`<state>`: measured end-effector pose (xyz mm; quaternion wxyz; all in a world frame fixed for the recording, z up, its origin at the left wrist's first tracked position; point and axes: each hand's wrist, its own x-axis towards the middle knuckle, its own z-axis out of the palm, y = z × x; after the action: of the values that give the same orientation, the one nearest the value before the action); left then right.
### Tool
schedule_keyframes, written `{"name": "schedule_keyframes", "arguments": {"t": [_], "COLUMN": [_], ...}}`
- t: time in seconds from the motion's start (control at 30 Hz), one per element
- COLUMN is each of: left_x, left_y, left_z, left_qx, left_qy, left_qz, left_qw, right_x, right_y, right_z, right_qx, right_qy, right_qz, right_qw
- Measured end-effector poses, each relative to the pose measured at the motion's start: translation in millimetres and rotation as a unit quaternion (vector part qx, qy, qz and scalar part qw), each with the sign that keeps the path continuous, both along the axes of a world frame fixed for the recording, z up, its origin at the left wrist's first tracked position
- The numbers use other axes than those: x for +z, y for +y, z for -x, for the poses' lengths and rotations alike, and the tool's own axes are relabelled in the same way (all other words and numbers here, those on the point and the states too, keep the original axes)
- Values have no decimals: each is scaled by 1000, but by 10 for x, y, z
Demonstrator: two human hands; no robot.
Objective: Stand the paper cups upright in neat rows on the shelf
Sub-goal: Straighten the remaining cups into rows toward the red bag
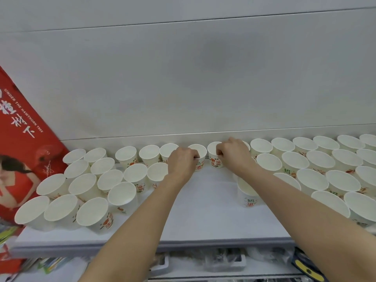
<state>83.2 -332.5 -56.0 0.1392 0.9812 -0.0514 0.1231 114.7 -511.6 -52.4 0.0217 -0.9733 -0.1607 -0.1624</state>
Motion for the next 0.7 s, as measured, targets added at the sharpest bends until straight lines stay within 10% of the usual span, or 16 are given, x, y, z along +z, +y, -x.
{"name": "schedule_keyframes", "arguments": {"t": [0.33,0.5,0.7], "left_x": [225,217,372], "left_y": [423,810,868], "left_z": [512,736,927], "left_qx": [22,51,44], "left_qy": [-106,35,-23], "left_qz": [32,-78,-20], "left_qw": [994,995,999], "right_x": [7,-60,-16], "right_y": [221,588,999], "right_z": [248,391,296], "right_qx": [65,119,127], "right_qy": [-106,-88,-65], "right_qz": [-141,-159,-156], "right_qw": [982,976,977]}}
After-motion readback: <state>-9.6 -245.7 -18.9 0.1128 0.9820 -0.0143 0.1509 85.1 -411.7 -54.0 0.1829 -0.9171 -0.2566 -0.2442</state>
